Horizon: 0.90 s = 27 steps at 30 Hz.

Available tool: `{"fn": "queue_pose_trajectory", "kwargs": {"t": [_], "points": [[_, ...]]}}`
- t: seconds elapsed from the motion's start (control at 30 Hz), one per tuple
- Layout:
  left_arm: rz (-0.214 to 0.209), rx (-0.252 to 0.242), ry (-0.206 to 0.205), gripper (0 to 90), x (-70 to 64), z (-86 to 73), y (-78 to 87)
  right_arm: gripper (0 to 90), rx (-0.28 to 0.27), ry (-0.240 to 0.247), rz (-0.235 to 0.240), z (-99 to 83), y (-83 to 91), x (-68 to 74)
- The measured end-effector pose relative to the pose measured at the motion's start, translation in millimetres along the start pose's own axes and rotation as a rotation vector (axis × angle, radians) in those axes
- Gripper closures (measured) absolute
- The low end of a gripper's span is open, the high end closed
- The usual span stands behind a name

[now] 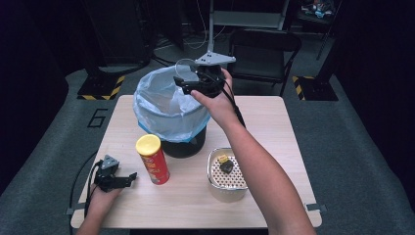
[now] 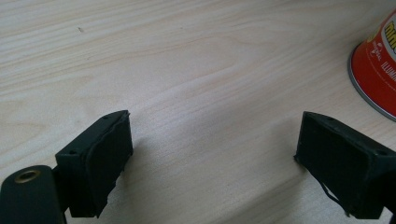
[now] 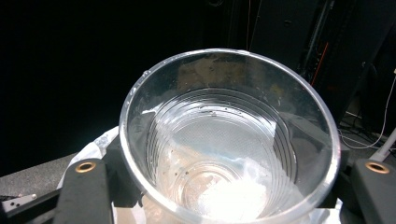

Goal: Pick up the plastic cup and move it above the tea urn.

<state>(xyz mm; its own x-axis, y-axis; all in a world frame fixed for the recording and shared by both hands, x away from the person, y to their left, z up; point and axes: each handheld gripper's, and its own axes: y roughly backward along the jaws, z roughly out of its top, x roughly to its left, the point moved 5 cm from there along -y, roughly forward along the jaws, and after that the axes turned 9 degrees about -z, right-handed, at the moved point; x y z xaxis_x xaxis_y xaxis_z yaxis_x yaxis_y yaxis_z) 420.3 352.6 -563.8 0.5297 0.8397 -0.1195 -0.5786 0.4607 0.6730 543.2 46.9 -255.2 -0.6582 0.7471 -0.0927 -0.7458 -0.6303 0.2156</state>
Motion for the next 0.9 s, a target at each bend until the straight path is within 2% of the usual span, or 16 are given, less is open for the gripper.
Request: {"fn": "queue_pose_trajectory", "kwargs": {"t": [0.13,0.2,0.3,0.47,0.53,0.67,0.83,0.9], "points": [[0.0,0.0,0.0,10.5,0.0,0.0,0.0,25.9,0.022,-0.007,-0.013,1.0,-12.1,2.1],[-0.001,0.0,0.0,10.5,-0.1,0.0,0.0,14.6,0.03,-0.022,-0.01,1.3,-18.7,5.2],[-0.006,0.0,0.003,10.5,-0.4,-0.2,0.0,6.2,0.066,-0.045,-0.005,-0.3,-26.6,10.6],[-0.019,-0.012,0.021,10.4,0.3,0.2,1.0,4.1,0.063,0.007,-0.002,-0.1,-25.8,14.7],[-0.036,-0.023,0.047,10.4,0.5,1.0,2.2,4.1,0.059,0.01,-0.009,1.0,-22.9,15.2],[-0.033,-0.077,0.053,10.3,0.5,5.2,6.4,4.6,0.038,0.004,-0.023,4.2,-12.9,13.2],[-0.052,-0.12,0.074,10.3,-3.3,11.4,13.8,5.6,0.027,0.046,-0.032,2.3,5.2,8.6],[-0.067,-0.121,0.067,10.3,-6.1,15.1,18.1,7.0,0.008,0.053,-0.034,2.7,15.4,5.7]]}}
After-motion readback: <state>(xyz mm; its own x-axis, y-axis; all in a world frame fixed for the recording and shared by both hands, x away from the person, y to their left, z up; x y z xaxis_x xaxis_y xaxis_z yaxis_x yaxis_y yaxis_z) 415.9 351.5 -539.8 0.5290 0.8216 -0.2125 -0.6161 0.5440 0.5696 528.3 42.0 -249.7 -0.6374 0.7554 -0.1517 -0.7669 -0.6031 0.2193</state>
